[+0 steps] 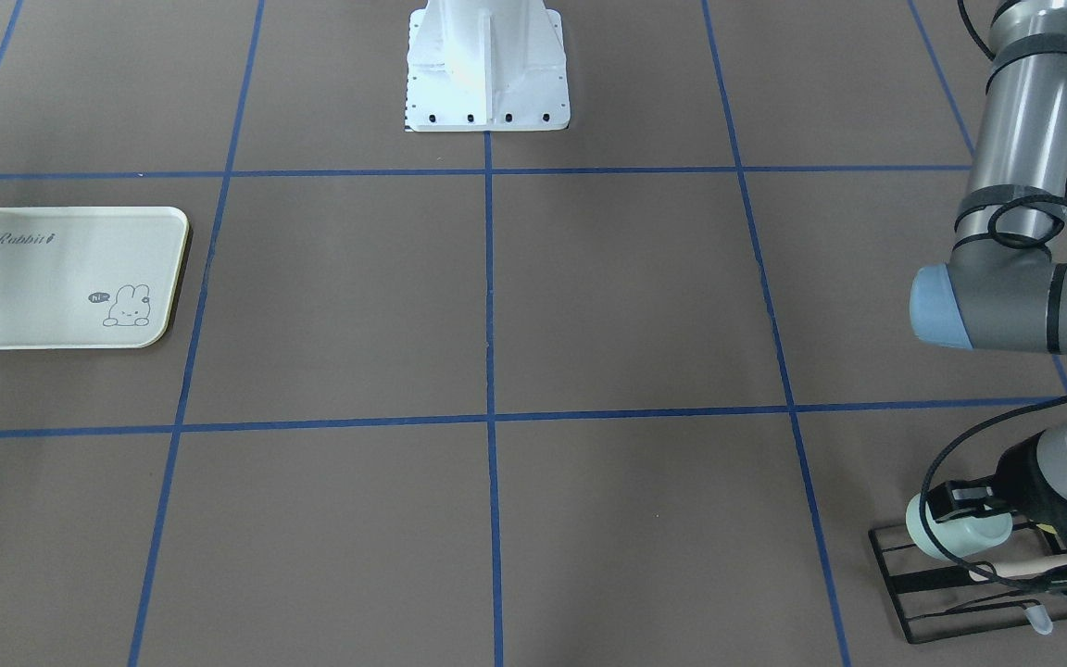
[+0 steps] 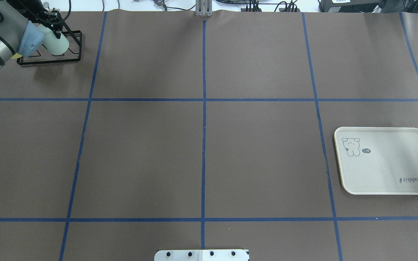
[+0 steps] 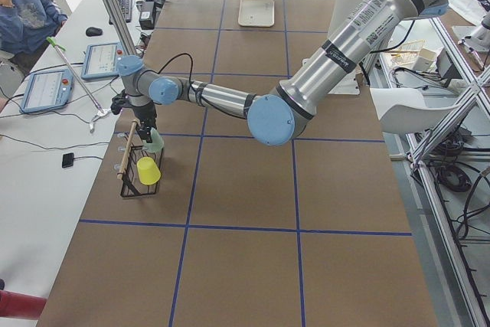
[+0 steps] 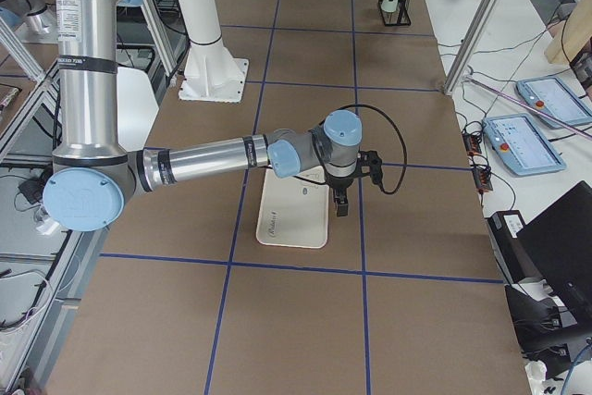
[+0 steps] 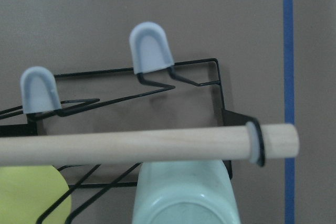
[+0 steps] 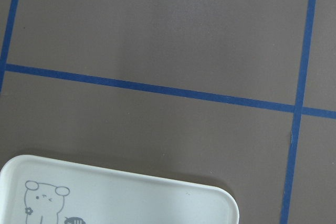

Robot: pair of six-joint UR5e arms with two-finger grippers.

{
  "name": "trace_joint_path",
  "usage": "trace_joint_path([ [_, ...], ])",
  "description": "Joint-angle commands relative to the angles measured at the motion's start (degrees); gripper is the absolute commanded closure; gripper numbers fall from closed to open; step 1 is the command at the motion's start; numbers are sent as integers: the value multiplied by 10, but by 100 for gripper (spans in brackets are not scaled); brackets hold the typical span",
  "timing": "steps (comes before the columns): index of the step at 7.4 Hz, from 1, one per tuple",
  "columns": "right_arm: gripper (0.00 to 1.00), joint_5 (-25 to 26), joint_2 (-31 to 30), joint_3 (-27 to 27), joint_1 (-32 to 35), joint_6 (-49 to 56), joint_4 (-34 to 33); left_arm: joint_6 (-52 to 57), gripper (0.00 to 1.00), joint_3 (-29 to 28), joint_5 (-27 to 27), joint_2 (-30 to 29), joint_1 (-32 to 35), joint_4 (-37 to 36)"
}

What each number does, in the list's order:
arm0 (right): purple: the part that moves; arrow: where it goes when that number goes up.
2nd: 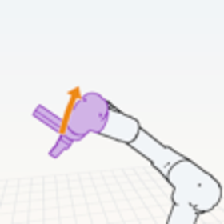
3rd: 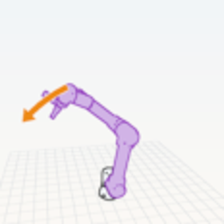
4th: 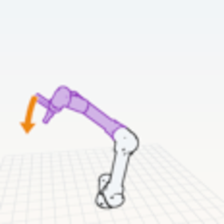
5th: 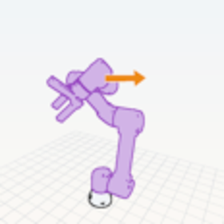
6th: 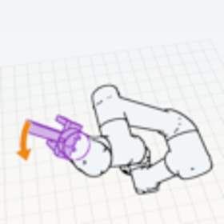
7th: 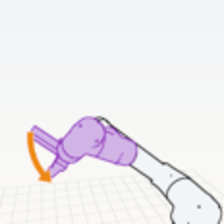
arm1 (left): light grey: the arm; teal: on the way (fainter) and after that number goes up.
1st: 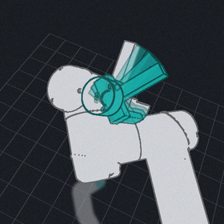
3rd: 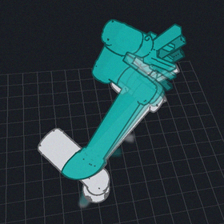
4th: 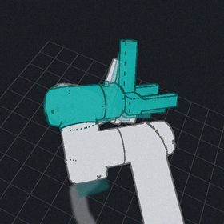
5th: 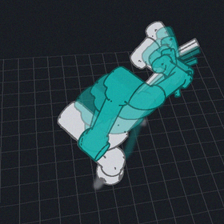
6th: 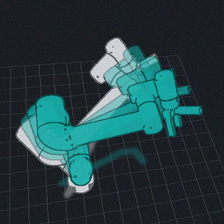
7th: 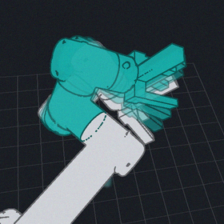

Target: Left arm grabs green cup and hands to right arm on tray

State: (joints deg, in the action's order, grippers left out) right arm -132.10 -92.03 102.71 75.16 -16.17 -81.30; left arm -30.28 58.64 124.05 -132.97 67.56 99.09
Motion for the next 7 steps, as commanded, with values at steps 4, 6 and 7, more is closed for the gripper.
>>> trace_joint_path([
  [4,0,1,1,0,-1,1,1,7,100,220,37,81,51,-104],
  [6,0,1,5,4,-2,0,3,6,100,343,39,102,51,-213],
  [7,0,1,10,4,-7,-1,21,1,100,397,40,96,48,-282],
])
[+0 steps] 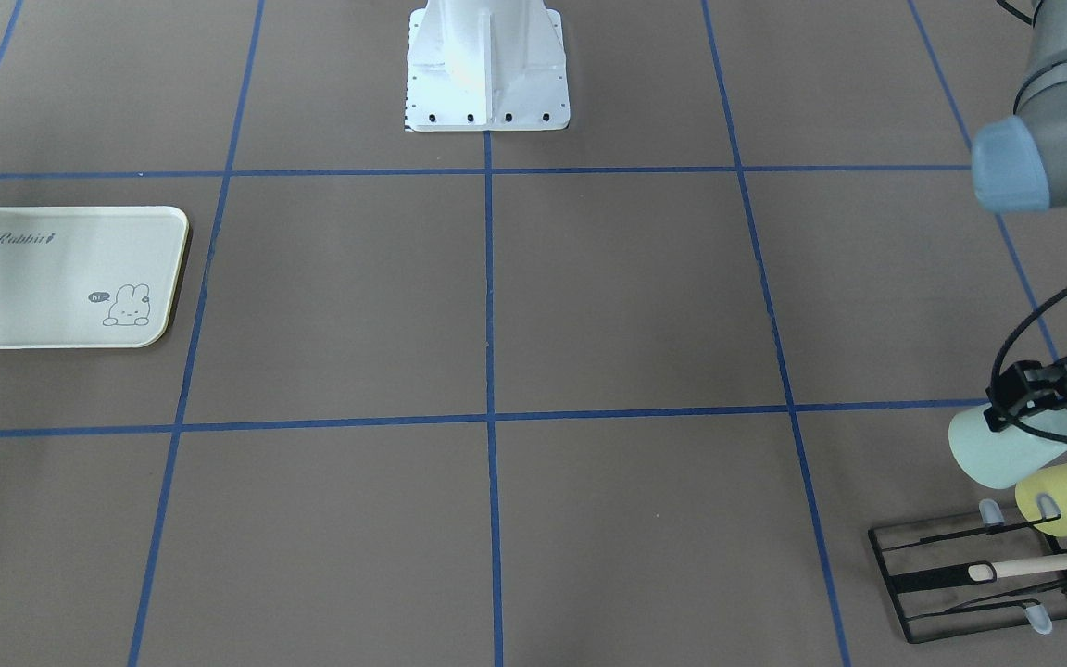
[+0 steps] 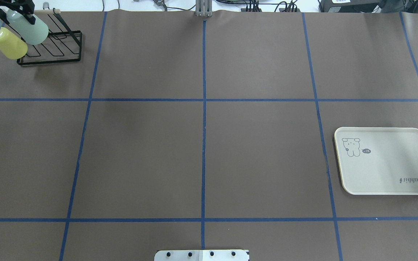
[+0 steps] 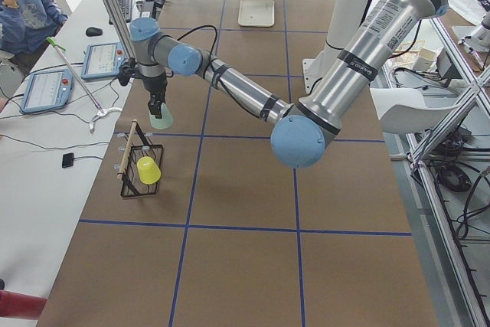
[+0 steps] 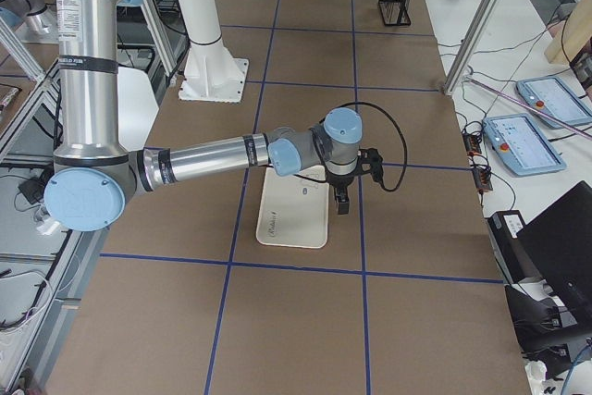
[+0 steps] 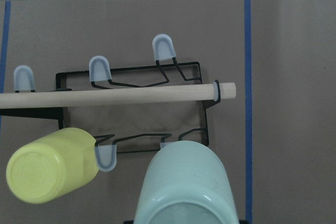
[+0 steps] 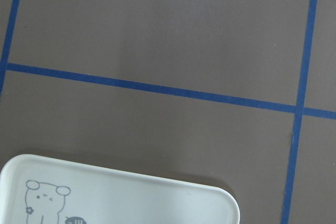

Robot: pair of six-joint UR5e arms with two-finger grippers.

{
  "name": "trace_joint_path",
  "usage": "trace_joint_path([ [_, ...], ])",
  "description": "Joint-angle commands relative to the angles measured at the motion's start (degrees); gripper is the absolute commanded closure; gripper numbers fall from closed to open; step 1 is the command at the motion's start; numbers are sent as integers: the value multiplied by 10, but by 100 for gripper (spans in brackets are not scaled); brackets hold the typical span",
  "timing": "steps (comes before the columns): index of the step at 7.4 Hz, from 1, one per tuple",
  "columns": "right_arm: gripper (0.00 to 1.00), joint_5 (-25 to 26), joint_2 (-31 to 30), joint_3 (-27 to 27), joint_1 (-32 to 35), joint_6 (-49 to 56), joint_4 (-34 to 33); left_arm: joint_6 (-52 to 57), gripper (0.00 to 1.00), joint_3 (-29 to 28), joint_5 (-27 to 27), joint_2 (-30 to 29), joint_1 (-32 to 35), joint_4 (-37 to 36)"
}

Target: Left arm grabs green cup and hands to right arm on tray

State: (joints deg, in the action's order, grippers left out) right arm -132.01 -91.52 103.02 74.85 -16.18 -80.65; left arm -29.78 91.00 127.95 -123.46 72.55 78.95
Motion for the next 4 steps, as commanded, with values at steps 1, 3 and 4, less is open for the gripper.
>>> trace_joint_path([
  [1,0,-1,6,1,-11,-10,55,-10,100,107,25,1,-4,-98],
  [3,0,0,18,-3,-62,-198,194,-182,100,145,159,-1,-13,-76],
  [4,0,4,47,-4,-99,-323,246,-284,100,166,174,-1,-45,-31],
])
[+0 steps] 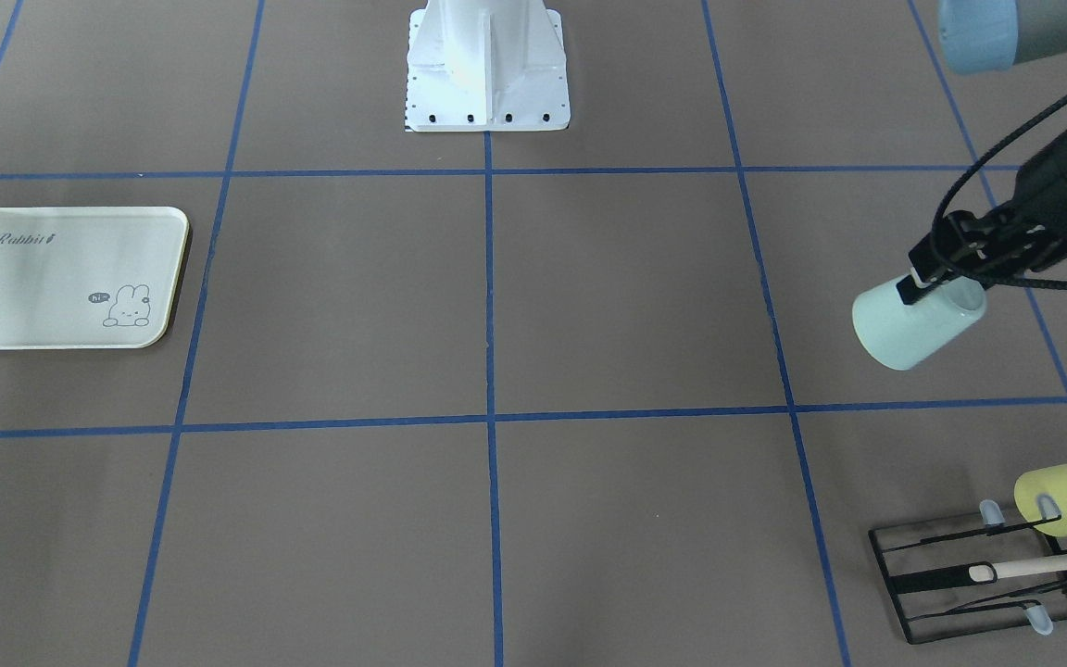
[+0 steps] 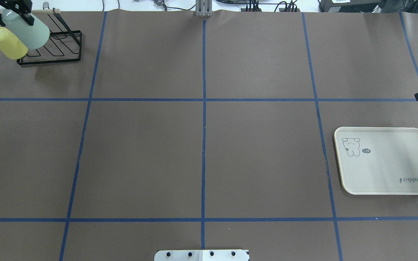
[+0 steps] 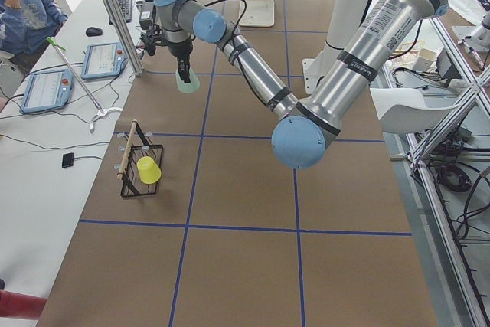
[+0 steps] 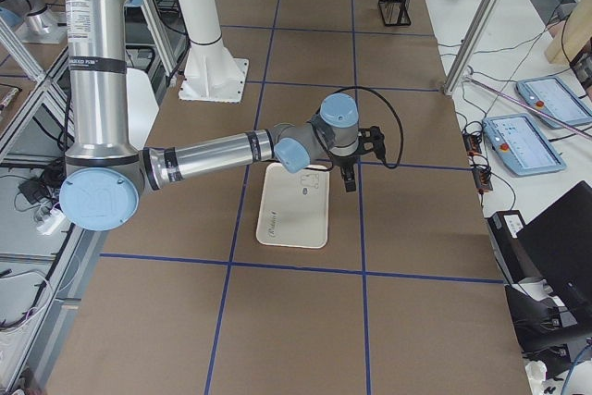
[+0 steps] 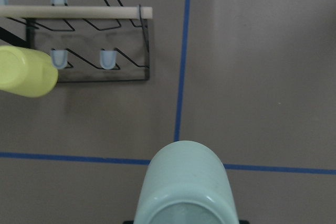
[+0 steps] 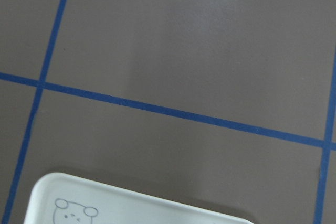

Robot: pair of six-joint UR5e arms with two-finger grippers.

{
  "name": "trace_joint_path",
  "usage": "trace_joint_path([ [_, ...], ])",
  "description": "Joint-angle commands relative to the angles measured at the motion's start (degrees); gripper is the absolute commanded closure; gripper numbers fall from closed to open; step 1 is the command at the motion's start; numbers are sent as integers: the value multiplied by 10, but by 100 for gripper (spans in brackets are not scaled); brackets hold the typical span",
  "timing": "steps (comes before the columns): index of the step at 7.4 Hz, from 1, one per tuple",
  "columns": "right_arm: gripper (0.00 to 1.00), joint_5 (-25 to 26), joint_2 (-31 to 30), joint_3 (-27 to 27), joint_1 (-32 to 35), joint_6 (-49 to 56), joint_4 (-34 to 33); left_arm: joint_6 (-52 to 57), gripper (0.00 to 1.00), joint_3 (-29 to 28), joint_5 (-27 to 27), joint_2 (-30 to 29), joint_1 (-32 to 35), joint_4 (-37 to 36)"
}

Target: Left arm grabs green cup and hands to right arm on tray

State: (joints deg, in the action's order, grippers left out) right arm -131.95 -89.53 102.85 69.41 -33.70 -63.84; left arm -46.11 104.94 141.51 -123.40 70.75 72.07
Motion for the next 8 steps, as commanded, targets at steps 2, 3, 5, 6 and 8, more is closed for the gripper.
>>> trace_joint_path([
  [2,0,-1,110,6,-76,-382,86,-299,100,24,38,1,-87,210],
  [3,0,-2,136,14,-92,-471,103,-373,100,21,38,4,-101,297],
  [5,0,-1,145,12,-127,-624,243,-500,100,14,34,7,-112,421],
  [6,0,0,145,10,-144,-692,322,-532,100,11,30,8,-113,454],
  [8,1,10,156,8,-169,-782,439,-635,100,-15,30,6,-113,578],
])
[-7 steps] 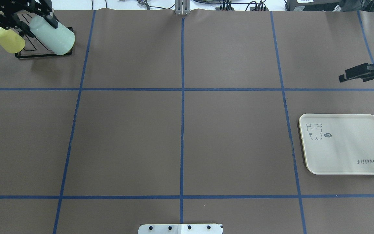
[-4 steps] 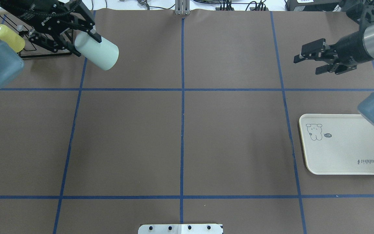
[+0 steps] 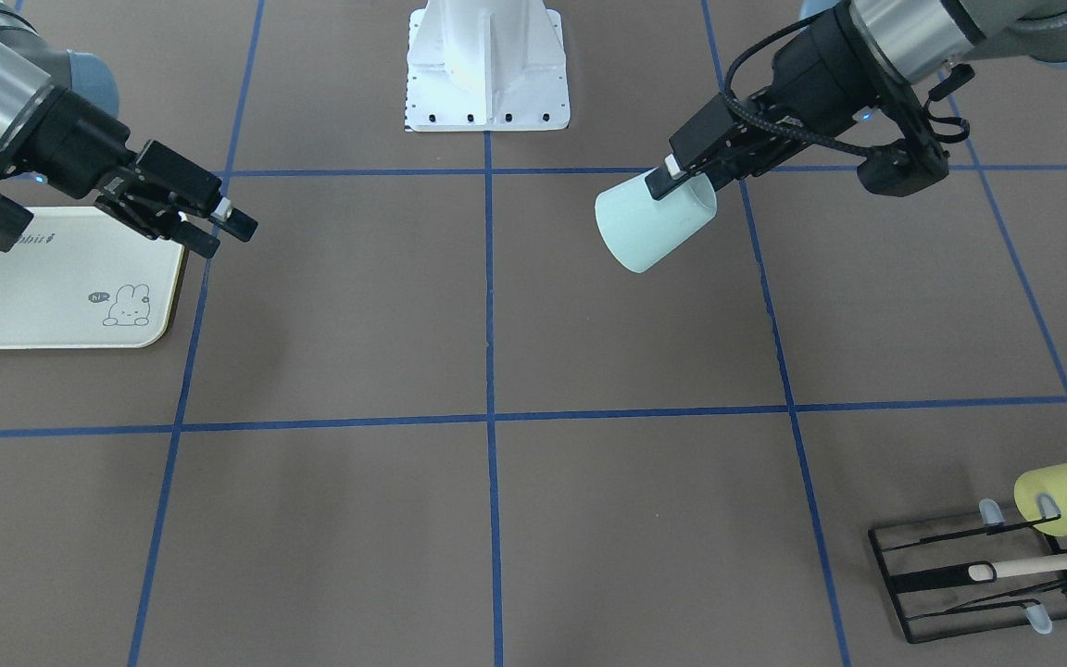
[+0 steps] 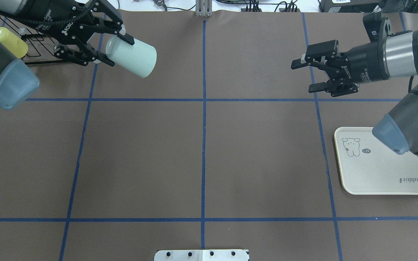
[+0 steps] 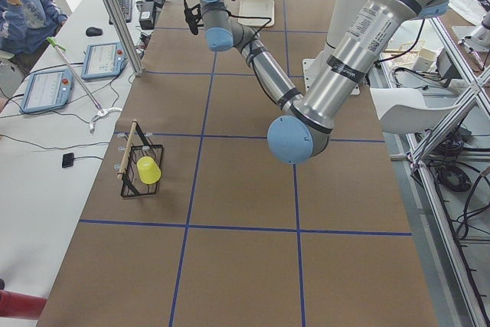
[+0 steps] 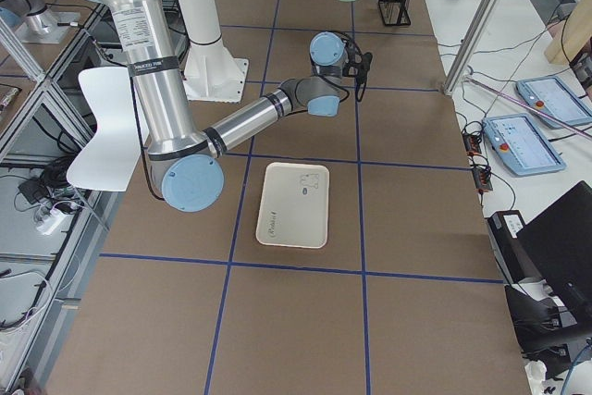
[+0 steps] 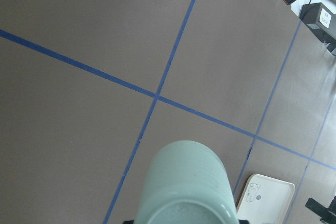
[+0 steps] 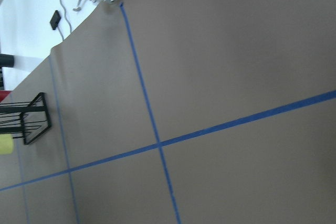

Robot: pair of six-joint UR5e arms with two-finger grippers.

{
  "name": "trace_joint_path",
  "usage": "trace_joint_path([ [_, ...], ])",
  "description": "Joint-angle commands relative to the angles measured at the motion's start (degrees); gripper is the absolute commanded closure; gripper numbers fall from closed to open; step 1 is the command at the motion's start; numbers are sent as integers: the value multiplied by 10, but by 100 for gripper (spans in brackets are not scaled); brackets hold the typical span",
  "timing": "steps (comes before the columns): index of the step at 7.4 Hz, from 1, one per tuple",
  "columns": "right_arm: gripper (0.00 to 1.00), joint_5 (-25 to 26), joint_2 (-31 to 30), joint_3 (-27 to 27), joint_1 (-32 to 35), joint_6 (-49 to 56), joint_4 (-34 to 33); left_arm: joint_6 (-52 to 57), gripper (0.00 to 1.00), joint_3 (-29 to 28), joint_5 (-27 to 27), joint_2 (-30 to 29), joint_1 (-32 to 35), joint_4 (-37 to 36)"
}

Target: Left arm grabs green cup and hands to right arm on tray

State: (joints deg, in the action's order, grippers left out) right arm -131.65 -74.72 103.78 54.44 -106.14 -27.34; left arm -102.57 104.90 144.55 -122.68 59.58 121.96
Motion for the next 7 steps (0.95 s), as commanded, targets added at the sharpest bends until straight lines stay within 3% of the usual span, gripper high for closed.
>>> trace_joint_path([
  [1,1,14,26,-2,-34,-84,92,-137,100,-18,-17,-3,-1,149],
  [2,1,38,45,-2,-49,-120,105,-216,100,-17,-49,-6,-14,219],
  [4,1,106,55,-2,-87,-193,161,-357,100,-16,-166,-6,-57,378],
  [7,1,174,113,-2,-140,-301,182,-499,100,-5,-179,-3,-70,469],
])
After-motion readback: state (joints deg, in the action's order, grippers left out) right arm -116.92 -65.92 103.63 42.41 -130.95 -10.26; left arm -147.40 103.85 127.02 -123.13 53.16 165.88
